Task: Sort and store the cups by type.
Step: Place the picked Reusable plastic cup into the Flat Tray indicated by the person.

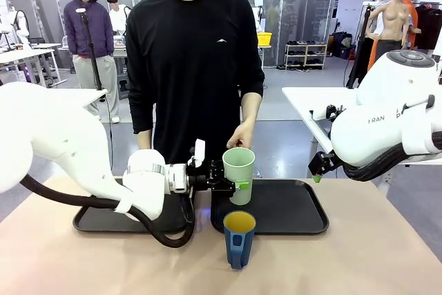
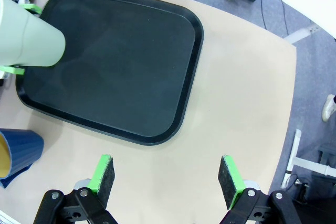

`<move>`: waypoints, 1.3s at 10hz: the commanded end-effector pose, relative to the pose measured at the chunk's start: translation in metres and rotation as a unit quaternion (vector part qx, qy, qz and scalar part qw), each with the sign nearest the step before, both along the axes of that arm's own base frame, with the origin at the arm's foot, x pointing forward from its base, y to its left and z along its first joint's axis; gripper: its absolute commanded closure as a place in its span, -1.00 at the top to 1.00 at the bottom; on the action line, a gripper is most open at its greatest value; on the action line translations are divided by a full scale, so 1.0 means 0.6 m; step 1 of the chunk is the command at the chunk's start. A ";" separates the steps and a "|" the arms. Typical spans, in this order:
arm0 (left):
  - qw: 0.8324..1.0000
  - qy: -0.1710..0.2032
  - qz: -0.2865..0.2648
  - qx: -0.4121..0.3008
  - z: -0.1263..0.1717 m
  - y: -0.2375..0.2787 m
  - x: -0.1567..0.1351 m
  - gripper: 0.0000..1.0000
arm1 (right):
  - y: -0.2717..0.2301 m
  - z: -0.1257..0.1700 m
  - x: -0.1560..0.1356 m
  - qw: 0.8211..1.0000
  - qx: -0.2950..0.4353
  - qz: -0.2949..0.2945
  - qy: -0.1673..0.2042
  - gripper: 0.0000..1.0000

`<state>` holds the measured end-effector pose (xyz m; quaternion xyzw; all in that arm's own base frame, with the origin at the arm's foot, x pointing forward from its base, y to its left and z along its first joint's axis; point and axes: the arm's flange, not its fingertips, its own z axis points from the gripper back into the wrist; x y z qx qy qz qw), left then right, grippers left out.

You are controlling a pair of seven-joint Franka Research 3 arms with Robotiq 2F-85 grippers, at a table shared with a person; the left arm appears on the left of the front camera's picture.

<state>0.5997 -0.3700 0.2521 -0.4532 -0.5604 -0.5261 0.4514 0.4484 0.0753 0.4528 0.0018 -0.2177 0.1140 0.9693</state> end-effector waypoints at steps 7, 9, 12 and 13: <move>1.000 0.021 0.015 0.005 -0.064 -0.030 0.011 0.74 | -0.002 0.000 0.000 1.000 0.001 -0.001 0.000 1.00; 1.000 0.026 0.016 0.004 -0.070 -0.027 0.013 0.74 | -0.002 0.000 0.000 1.000 0.001 -0.001 0.000 1.00; 0.999 0.036 0.014 0.014 -0.078 -0.024 0.012 0.74 | -0.002 0.000 0.000 1.000 0.001 -0.001 0.000 1.00; 0.999 0.041 0.013 0.012 -0.078 -0.023 0.012 0.74 | -0.002 0.000 0.000 1.000 0.001 -0.001 0.000 1.00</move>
